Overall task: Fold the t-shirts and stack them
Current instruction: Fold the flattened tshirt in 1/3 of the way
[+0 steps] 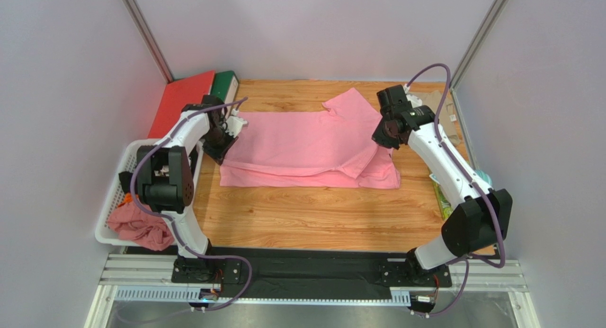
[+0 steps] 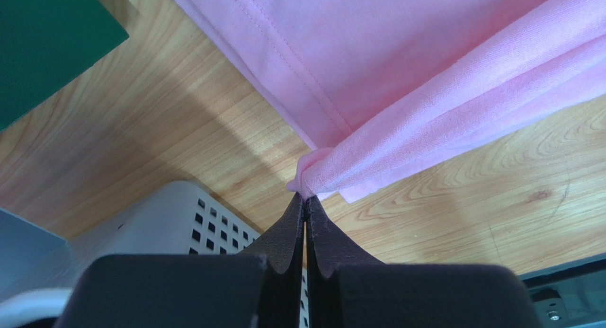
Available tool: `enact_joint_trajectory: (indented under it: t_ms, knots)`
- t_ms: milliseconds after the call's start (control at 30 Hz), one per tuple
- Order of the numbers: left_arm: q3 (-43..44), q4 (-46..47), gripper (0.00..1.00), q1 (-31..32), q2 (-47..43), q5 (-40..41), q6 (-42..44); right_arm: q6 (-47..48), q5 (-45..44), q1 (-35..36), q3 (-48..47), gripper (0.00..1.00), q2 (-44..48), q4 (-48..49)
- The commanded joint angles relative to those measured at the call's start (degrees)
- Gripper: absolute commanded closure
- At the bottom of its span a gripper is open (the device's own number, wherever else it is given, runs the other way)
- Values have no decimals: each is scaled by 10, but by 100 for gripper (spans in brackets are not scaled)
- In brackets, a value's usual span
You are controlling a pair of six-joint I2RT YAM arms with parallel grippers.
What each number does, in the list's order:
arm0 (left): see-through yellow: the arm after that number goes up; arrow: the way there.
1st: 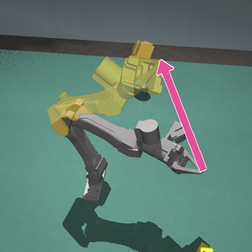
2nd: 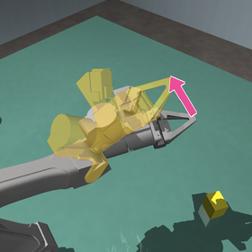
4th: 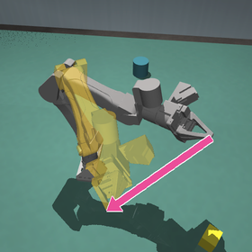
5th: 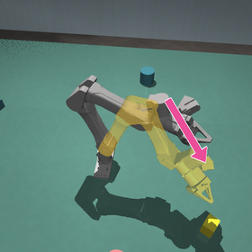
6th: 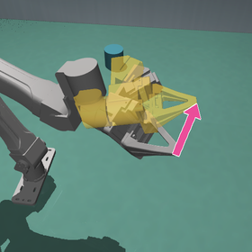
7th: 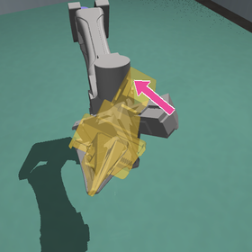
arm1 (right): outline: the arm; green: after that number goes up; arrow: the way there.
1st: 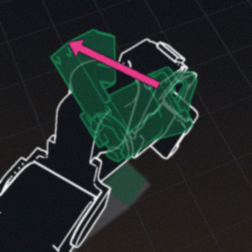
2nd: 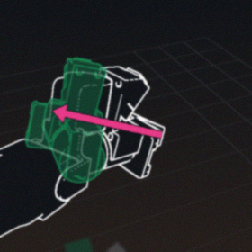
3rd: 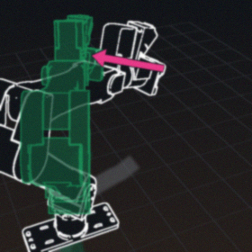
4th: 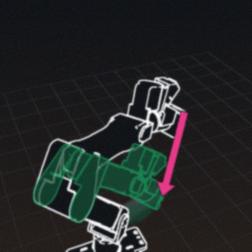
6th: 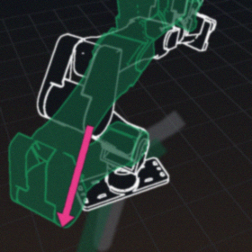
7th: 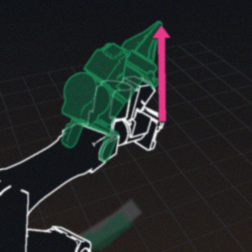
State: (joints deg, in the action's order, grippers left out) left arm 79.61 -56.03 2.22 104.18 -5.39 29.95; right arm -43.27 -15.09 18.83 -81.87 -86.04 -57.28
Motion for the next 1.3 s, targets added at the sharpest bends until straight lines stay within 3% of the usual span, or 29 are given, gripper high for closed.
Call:
enact_joint_trajectory:
  t_ms: [0, 400, 500, 567, 667, 700, 767, 800, 900, 1033, 1267]
  knots:
    - [46, 14, 100, -4, 32, 6, -17, 11, -1, -11, -32, 100, -25, 37]
    - [128, 4, 100, -3, 100, 33, -16, 42, 22, -40, -138, 96, -177, 62]
    - [118, 5, 100, -3, 98, 45, -12, 57, 39, -50, -197, 84, -243, 51]
    - [98, 14, 89, -3, 92, 49, -8, 64, 40, -53, -228, 72, -269, 41]
    - [66, 35, 67, -3, 75, 52, -2, 67, 48, -67, -282, 71, -313, 27]
    - [61, 36, 54, -3, 71, 52, -2, 68, 49, -75, -299, 70, -334, 20]
    - [50, 39, 45, -3, 65, 74, 0, 71, 52, -84, -357, 68, -356, 5]
    - [46, 42, 34, -3, 54, 76, 1, 75, 46, -87, -376, 69, -373, -13]
    - [37, 44, 12, -3, 29, 82, 0, 85, 42, -87, -421, 70, -374, -43]
    - [22, 35, 0, 8, -23, 70, -10, 88, 66, -79, -359, 73, -315, -50]
    - [-40, 38, 0, 76, -72, 30, -40, 84, 115, -38, -105, 73, -182, 22]
